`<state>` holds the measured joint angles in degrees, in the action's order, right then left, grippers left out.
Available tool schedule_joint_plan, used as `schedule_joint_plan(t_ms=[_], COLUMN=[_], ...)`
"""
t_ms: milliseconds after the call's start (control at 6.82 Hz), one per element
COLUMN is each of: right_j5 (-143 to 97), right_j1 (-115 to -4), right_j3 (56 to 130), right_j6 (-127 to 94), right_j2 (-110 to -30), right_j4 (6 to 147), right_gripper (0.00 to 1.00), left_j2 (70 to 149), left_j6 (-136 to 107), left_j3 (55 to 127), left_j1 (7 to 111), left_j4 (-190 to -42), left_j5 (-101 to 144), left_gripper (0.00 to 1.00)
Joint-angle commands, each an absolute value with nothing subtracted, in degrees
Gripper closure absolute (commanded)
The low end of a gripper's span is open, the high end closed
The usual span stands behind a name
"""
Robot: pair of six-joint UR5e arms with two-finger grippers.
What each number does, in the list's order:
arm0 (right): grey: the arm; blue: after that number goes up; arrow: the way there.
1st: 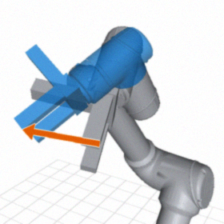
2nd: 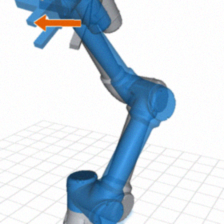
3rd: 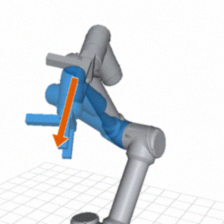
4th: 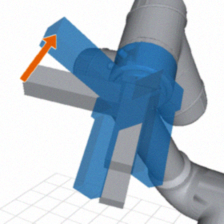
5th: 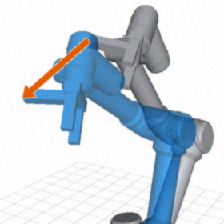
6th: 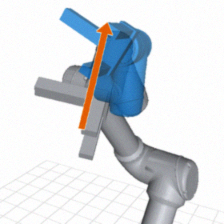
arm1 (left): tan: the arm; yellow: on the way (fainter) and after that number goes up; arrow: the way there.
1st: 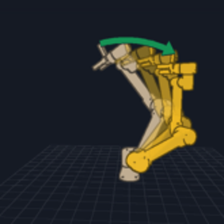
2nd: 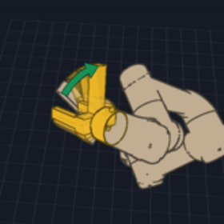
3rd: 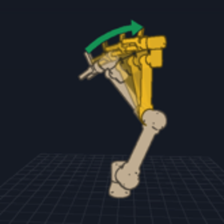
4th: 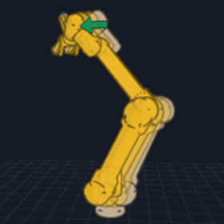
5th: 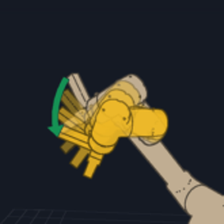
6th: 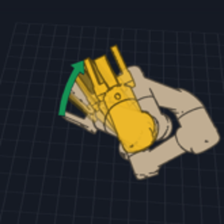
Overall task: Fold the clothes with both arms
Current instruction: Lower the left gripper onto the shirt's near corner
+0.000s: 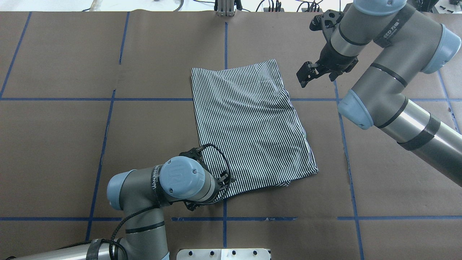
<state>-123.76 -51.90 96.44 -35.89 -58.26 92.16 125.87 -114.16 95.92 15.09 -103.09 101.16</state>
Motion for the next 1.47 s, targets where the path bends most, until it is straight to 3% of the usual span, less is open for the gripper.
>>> schedule_joint_plan(t_ms=[0, 440, 587, 733, 880, 1027, 1174, 1320], right_j5=[-123.75, -123.66, -123.66, -123.58, -123.57, -123.49, -123.49, -123.49], right_j1=[-51.94, -51.94, -52.03, -52.03, -52.12, -52.03, -52.03, -52.03], right_j3=[96.42, 96.42, 96.33, 96.33, 96.33, 96.33, 96.24, 95.98], right_j6=[-35.86, -35.95, -35.86, -35.86, -35.86, -35.86, -35.77, -35.77], right_j2=[-58.27, -58.18, -58.18, -58.27, -58.27, -58.27, -58.36, -58.36], right_j4=[92.11, 92.2, 92.11, 92.2, 92.2, 92.2, 92.2, 92.2], right_gripper=[0.0, 0.0, 0.0, 0.0, 0.0, 0.0, 0.0, 0.0], left_j2=[126.3, 126.04, 126.04, 126.12, 126.12, 126.12, 126.04, 125.77], left_j6=[-114.43, -114.43, -114.52, -115.3, -115.83, -115.84, -114.97, -114.87], left_j3=[95.89, 95.8, 95.8, 95.8, 95.89, 95.89, 95.98, 96.59], left_j1=[14.85, 14.85, 14.85, 14.85, 14.85, 14.85, 14.85, 15.03], left_j4=[-103.01, -103.01, -102.92, -103.01, -103.01, -103.09, -103.1, -103.1], left_j5=[101.16, 101.16, 101.16, 101.16, 101.16, 101.16, 101.16, 101.08], left_gripper=[0.06, 0.12, 0.18, 0.38, 0.68, 0.87, 1.0, 1.0])
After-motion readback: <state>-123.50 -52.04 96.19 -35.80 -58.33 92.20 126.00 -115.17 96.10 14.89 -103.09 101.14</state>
